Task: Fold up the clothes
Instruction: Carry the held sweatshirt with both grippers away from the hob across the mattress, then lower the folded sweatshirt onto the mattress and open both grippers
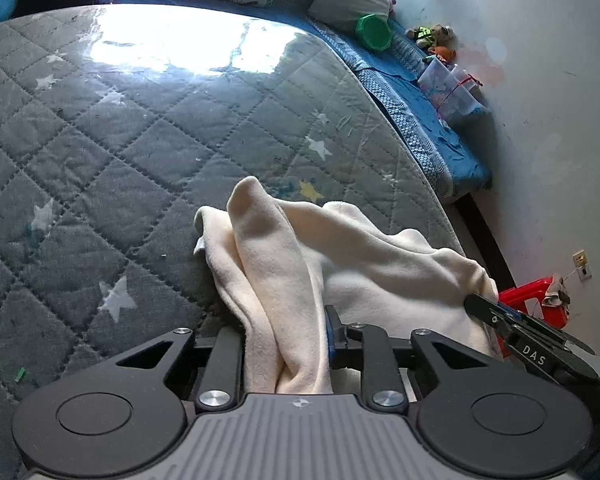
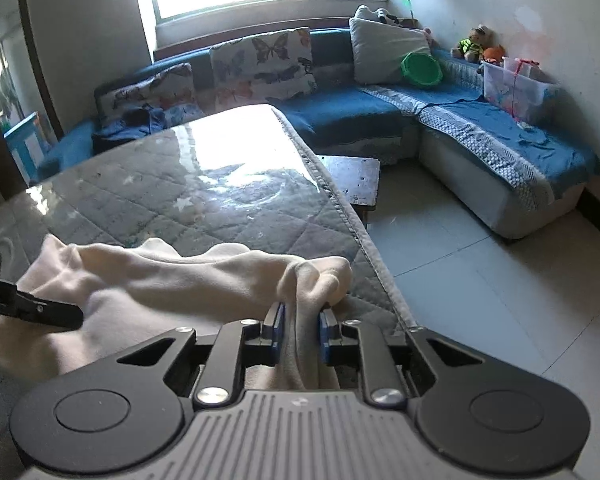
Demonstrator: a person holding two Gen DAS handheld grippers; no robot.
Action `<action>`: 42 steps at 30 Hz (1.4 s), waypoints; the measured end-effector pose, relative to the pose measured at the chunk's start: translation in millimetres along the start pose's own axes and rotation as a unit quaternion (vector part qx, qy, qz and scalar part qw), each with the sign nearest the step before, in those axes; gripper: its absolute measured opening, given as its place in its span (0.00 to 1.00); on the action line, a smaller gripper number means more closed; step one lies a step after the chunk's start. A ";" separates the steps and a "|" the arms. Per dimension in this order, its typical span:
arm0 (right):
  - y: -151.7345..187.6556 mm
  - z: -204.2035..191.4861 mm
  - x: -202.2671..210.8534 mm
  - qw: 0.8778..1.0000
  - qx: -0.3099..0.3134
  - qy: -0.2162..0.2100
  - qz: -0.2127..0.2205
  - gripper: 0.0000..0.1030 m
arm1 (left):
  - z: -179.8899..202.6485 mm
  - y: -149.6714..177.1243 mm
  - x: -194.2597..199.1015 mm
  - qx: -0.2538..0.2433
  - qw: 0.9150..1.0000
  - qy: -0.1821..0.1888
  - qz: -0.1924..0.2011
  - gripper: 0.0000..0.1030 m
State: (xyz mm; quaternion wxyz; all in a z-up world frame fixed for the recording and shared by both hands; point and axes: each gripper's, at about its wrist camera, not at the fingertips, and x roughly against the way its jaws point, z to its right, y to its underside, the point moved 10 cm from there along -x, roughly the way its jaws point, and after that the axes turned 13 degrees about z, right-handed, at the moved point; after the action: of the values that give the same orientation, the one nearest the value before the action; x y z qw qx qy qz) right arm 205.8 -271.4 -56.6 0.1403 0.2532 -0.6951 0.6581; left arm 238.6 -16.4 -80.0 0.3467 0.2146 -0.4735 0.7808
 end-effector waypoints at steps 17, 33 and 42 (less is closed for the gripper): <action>0.7 -14.2 -16.1 1.000 0.009 0.026 -0.002 0.37 | -6.5 -21.1 3.0 -0.033 0.998 -0.056 0.018 0.46; -8.8 20.2 6.9 0.991 -0.048 0.123 -0.027 0.95 | 2.2 -30.7 9.0 -0.048 0.996 -0.064 0.032 0.61; -2.6 56.2 28.3 0.977 -0.077 0.196 -0.035 1.00 | 16.2 -30.1 18.6 -0.065 0.995 -0.060 0.041 0.69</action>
State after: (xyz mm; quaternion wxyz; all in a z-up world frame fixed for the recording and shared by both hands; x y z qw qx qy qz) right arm 191.5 -331.6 -44.7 0.3153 0.1320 -0.6934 0.6343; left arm 248.7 -15.1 -42.5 0.2981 0.2184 -0.5516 0.7478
